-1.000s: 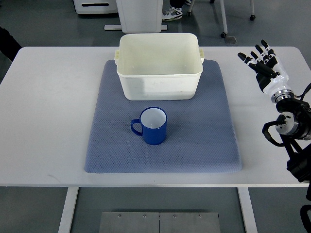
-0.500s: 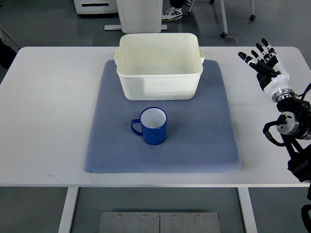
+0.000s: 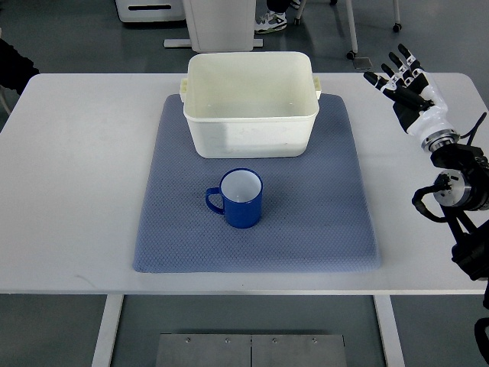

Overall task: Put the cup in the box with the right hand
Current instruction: 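Move the right hand over the blue mug toward its rim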

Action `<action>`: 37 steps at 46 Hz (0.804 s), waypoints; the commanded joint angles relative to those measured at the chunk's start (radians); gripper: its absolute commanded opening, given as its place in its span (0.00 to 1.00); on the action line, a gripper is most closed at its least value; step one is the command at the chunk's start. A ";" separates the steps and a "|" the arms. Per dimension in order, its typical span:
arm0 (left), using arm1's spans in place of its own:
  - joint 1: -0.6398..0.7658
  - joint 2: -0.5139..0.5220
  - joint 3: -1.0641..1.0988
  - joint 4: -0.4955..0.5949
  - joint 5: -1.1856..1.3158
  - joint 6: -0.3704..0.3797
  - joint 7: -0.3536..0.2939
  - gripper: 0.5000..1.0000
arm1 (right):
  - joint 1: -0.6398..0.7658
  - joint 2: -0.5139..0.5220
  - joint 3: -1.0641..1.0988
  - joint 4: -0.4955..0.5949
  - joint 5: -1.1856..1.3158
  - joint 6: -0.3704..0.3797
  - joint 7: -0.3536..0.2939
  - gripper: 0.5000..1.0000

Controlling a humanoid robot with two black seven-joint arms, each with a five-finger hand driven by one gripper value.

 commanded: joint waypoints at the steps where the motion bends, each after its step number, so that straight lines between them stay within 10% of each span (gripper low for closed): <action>1: 0.000 0.000 0.001 0.000 0.000 0.000 0.000 1.00 | 0.008 -0.011 -0.013 0.032 0.000 0.038 -0.001 0.99; 37: 0.000 0.000 0.000 0.000 0.002 0.000 0.000 1.00 | 0.034 -0.025 -0.245 0.269 -0.092 0.284 -0.002 0.99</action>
